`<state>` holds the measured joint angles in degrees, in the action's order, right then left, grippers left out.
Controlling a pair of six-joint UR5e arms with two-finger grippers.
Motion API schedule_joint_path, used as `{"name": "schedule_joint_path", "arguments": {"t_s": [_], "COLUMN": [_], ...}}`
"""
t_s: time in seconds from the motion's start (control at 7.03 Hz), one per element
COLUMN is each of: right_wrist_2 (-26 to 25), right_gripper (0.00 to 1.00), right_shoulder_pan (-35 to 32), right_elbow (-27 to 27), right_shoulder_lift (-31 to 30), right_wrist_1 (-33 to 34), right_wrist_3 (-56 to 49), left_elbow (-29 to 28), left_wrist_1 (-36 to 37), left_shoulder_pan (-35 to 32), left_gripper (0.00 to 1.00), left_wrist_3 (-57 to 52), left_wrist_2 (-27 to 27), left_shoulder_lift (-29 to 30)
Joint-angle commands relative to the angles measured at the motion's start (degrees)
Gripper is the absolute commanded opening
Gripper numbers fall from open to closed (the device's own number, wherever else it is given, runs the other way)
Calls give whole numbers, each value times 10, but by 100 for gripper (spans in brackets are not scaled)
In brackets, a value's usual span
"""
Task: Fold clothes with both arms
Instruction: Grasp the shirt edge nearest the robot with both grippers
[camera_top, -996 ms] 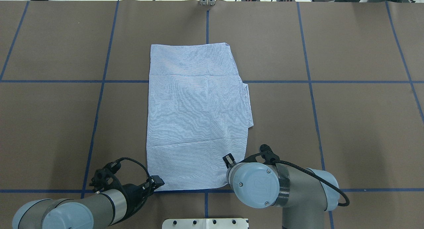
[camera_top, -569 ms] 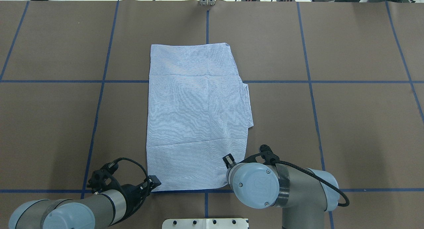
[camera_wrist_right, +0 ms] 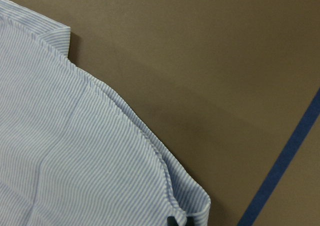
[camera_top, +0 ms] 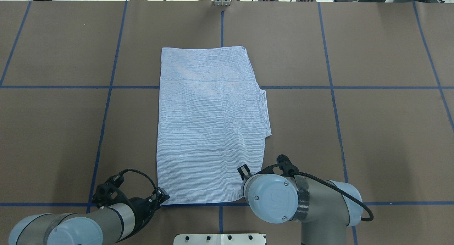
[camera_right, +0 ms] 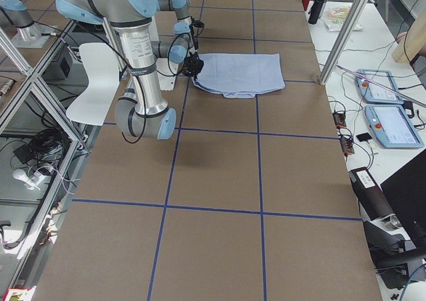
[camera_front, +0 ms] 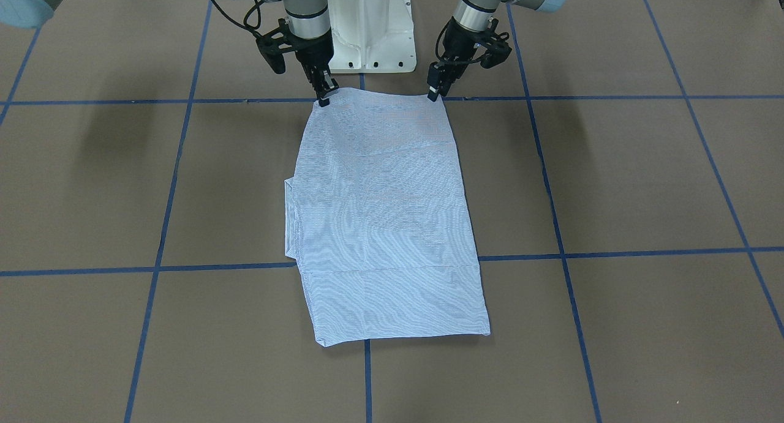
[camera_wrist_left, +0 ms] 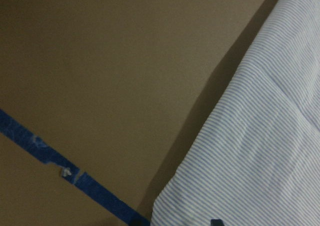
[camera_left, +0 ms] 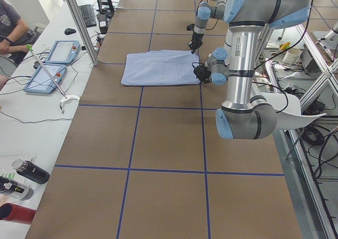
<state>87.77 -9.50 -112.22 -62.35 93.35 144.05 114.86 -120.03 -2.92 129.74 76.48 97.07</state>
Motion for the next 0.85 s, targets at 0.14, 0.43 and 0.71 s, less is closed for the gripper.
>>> {"name": "schedule_joint_path", "arguments": {"t_s": [0.14, 0.43, 0.71], "right_wrist_2": [0, -1, 0], "right_gripper": [0, 0, 0], "right_shoulder_pan": [0, -1, -19], "right_elbow": [0, -2, -69], "right_shoulder_lift": [1, 2, 0], "right_wrist_1": [1, 1, 40], "right_wrist_3": [0, 0, 0], "left_elbow": [2, 57, 137], "left_wrist_1": [8, 27, 58], "left_shoulder_pan": [-1, -1, -10], "left_gripper": [0, 0, 0], "left_wrist_3": [21, 20, 17], "left_wrist_2": [-13, -9, 18], "left_shoulder_lift": [0, -11, -18]}}
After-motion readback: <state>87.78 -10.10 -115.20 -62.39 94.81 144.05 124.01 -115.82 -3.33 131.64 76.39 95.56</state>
